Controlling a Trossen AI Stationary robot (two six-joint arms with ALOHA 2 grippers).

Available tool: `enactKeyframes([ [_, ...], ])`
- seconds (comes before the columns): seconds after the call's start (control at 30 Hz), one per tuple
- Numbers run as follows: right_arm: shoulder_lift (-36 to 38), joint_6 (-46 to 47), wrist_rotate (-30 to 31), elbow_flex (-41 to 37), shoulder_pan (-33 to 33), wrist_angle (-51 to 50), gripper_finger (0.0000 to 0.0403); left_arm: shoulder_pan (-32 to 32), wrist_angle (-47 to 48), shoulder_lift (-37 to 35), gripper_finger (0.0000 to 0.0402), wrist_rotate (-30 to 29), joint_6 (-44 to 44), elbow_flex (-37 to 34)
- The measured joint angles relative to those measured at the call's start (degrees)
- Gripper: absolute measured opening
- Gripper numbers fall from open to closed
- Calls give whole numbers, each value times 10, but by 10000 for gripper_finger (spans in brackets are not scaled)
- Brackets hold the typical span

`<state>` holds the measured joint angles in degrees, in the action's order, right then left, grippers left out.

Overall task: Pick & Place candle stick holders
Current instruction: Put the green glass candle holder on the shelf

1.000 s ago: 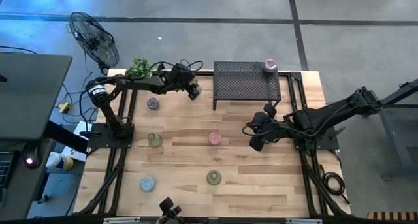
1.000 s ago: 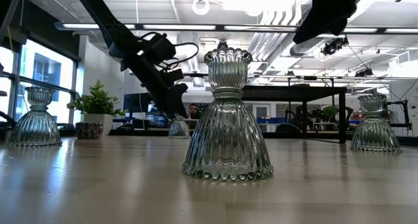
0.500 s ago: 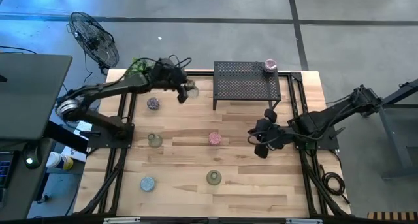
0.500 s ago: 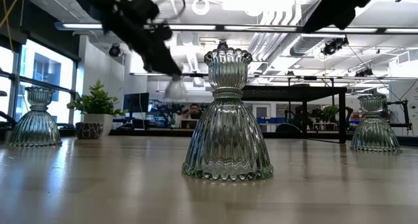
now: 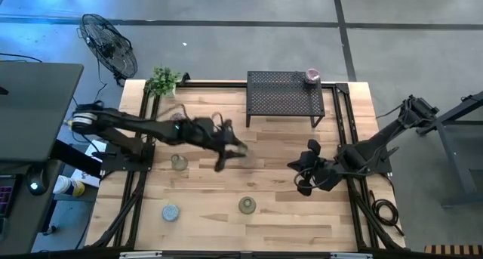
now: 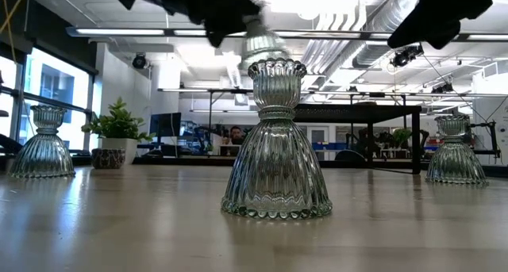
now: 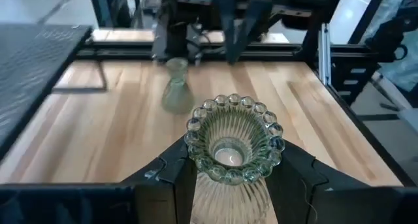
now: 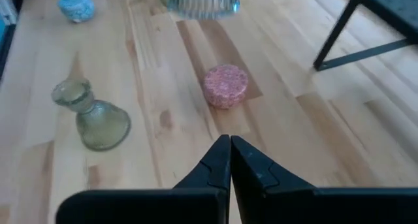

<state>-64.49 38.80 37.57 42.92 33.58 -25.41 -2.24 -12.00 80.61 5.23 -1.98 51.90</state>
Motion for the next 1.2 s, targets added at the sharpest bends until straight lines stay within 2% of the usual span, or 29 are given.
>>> enactKeyframes([
  [0.27, 1, -2, 0, 0, 0, 2, 2, -23, -110, 150, 141, -44, -14, 11],
  [0.63, 1, -16, -4, 0, 0, 13, 2, -58, -111, 279, 141, -16, 10, 82],
  [0.87, 1, -18, -6, 0, 0, 17, 2, -56, -99, 294, 145, -27, 7, 89],
  [1.2, 1, -18, -7, 0, -1, 17, 2, -57, -94, 294, 232, -10, 2, 89],
])
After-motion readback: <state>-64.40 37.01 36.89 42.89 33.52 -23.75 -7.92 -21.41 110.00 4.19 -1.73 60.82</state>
